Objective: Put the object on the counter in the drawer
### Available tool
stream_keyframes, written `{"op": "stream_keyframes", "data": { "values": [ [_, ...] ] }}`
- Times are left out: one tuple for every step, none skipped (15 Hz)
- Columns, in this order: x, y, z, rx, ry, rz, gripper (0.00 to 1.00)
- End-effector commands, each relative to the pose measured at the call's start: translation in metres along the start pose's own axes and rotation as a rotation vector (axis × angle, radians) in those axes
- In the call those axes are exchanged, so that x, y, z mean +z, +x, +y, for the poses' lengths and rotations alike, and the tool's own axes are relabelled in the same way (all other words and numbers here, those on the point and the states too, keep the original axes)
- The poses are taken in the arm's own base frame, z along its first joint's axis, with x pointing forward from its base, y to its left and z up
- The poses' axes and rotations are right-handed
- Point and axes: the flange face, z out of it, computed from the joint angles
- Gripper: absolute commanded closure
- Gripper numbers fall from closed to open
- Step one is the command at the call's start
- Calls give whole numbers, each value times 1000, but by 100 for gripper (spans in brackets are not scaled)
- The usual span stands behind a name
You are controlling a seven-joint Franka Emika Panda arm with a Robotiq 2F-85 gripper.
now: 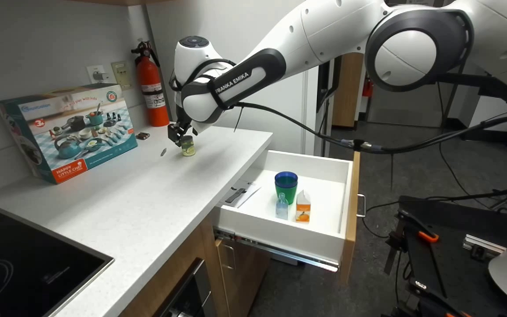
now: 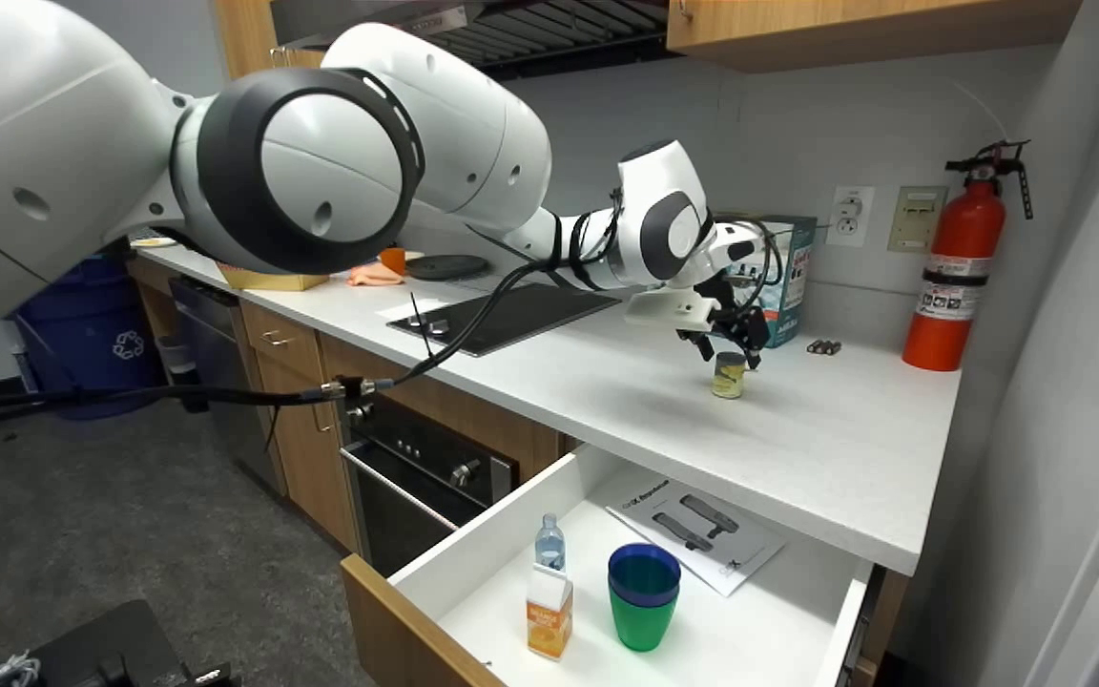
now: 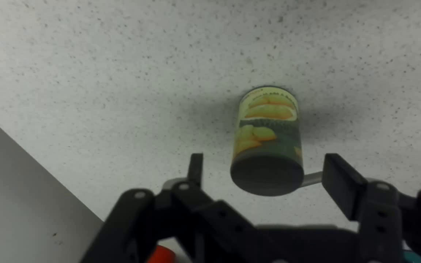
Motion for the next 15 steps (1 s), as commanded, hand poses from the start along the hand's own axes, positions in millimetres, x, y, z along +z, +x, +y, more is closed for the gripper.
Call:
{"op": "stream_keyframes", "data": {
  "values": [
    [4, 7, -6, 1, -11, 1, 48],
    [3, 8, -4, 3, -10, 2, 57],
    [1, 10, -2, 3, -8, 3, 64],
    [-2, 12, 0, 3, -3, -2, 72],
    [-5, 14, 3, 4, 0, -8, 77],
    [-10, 16, 5, 3, 2, -17, 77],
    [-14, 17, 8, 0, -1, -30, 77],
    [-18, 19, 11, 7, -4, -40, 77],
    [-22, 21, 12, 15, -4, -47, 77],
    [-26, 21, 13, 25, -5, -59, 77],
    [-31, 22, 12, 34, -9, -68, 77],
    [-34, 23, 11, 41, -11, -78, 77],
    [-39, 23, 9, 47, -12, -84, 77],
    [-44, 24, 7, 53, -9, -88, 77],
    [-51, 24, 4, 57, -6, -95, 77]
  ]
}}
